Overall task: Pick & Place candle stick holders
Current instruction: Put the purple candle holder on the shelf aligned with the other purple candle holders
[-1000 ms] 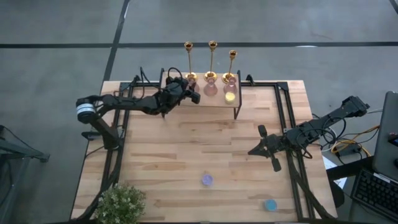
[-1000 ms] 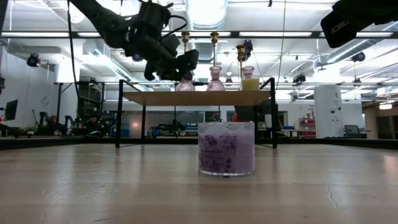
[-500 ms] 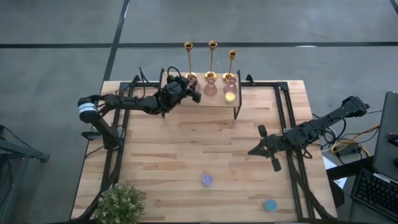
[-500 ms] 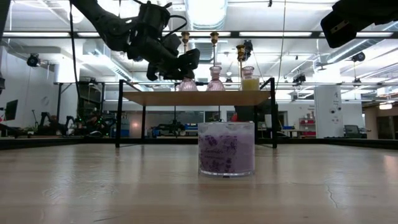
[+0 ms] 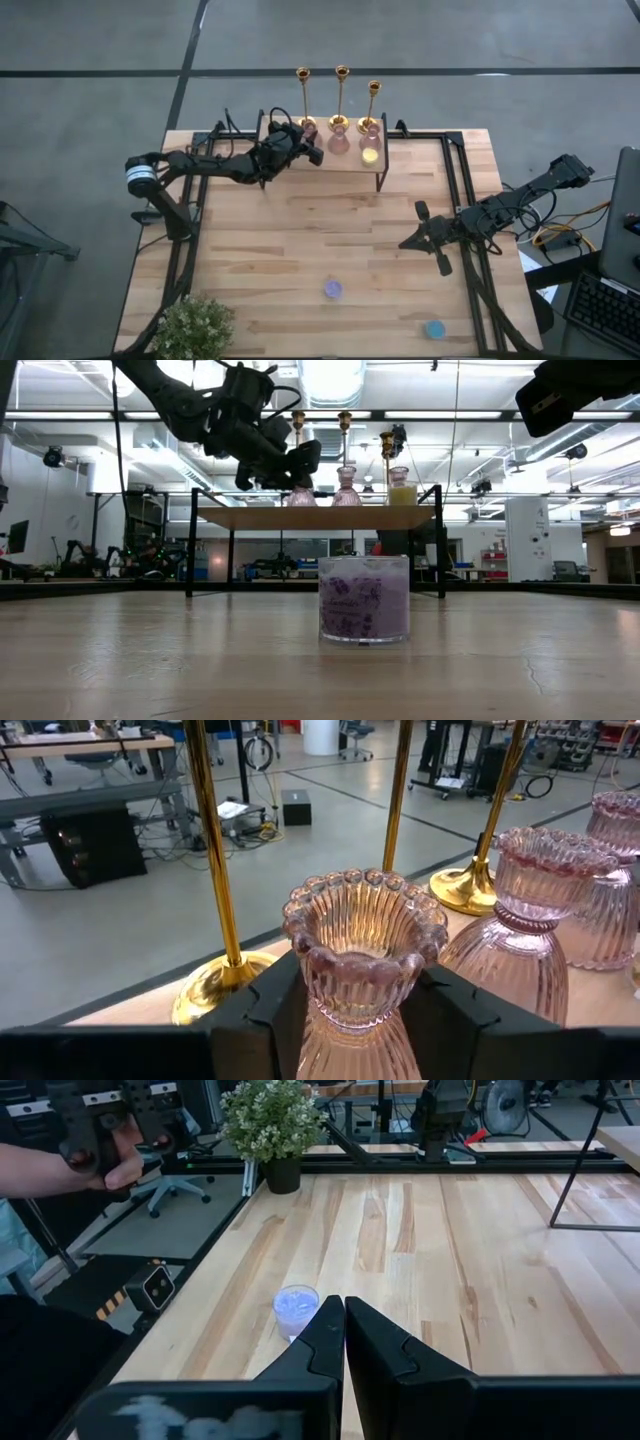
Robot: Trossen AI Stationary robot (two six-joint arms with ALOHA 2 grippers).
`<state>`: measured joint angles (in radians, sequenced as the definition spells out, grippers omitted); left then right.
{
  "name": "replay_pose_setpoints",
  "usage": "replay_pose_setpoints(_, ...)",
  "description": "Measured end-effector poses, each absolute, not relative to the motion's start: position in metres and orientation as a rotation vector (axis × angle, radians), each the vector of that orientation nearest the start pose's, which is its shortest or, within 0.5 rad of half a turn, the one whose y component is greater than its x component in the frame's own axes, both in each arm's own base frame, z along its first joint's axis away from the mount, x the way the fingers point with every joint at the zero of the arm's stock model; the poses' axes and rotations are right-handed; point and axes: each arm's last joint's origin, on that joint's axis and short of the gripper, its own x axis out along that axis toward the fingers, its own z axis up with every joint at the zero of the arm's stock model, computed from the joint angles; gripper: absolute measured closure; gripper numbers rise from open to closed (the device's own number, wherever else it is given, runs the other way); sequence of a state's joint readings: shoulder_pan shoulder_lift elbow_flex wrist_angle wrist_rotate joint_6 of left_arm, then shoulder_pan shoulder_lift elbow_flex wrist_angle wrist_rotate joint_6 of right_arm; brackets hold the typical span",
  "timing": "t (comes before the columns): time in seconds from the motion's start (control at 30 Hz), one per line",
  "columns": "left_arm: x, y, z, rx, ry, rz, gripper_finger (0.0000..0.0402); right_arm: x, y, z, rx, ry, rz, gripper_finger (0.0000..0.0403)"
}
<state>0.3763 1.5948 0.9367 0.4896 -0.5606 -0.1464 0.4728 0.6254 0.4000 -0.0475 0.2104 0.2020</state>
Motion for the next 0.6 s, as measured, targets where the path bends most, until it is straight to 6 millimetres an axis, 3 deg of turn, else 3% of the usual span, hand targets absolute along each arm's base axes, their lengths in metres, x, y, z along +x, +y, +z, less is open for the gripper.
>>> replay_pose_setpoints(0.4, 0.316, 0.14, 0.254, -0.12, 0.096, 0.944, 0.0152, 0.137, 0.063, 0.236, 0.108, 0.283, 0.233, 0.0394)
replay_pose_setpoints(0.6, 0.311, 0.131, 0.269, -0.087, 0.082, 0.92, 0.0134, 0.137, 0.063, 0.236, 0.108, 0.283, 0.233, 0.0394)
